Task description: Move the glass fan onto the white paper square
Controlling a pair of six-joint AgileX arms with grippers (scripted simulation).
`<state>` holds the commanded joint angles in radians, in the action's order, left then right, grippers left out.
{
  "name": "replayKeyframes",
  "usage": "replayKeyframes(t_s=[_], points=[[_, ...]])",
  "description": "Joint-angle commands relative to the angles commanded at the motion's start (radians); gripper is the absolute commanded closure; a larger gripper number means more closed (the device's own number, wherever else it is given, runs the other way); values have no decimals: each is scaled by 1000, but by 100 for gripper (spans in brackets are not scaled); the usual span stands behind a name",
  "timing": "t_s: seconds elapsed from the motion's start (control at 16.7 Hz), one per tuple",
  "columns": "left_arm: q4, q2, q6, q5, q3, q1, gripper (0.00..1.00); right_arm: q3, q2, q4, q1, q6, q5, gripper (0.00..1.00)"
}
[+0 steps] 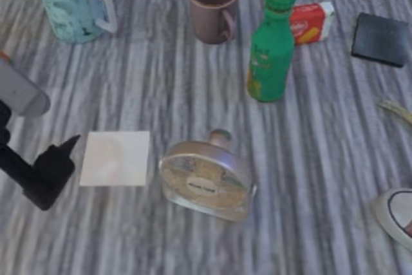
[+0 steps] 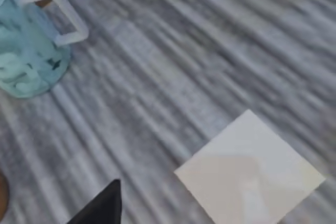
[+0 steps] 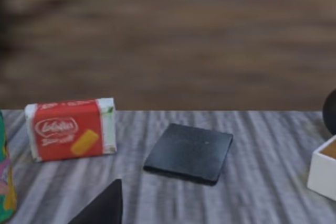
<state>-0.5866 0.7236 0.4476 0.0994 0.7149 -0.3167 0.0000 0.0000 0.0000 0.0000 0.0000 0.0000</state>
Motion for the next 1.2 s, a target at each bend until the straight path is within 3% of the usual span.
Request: replayKeyframes(t_s=[0.3,0.66,0.96,1.2], points=[[-305,424,243,11,475,-175,0,0,0,0,0,0,0,0],[-627,932,500,-42,931,-354,0,0,0,0,0,0,0,0],[-827,1213,640,-88,1123,-449,0,0,0,0,0,0,0,0],[-867,1258,666,-98,1151,-466,0,0,0,0,0,0,0,0]])
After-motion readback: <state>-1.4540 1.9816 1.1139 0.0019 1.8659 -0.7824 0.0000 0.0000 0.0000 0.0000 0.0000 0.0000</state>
